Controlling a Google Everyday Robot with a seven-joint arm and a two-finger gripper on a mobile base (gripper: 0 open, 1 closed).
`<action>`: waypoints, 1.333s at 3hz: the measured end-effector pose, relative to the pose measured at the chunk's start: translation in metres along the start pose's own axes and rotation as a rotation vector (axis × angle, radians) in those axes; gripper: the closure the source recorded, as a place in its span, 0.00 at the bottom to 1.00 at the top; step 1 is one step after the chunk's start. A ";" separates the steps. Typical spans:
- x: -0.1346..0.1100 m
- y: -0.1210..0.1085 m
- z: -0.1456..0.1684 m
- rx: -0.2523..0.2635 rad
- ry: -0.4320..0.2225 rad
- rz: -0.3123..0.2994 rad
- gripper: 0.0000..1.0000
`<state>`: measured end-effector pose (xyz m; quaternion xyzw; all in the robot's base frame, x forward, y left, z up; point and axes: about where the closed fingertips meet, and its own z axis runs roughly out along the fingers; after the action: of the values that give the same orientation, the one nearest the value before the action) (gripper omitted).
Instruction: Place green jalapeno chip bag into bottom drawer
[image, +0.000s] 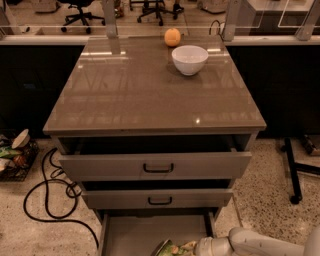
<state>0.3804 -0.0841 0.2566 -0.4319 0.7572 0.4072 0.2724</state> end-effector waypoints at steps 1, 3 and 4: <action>0.017 -0.002 0.034 -0.001 -0.020 0.040 1.00; 0.032 0.002 0.092 0.040 -0.071 0.127 1.00; 0.033 0.005 0.096 0.037 -0.072 0.131 0.84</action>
Offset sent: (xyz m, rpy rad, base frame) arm -0.0043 0.0588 -0.0770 0.0171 0.0475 -0.1224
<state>0.3661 -0.0156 0.1835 -0.3615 0.7810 0.4255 0.2799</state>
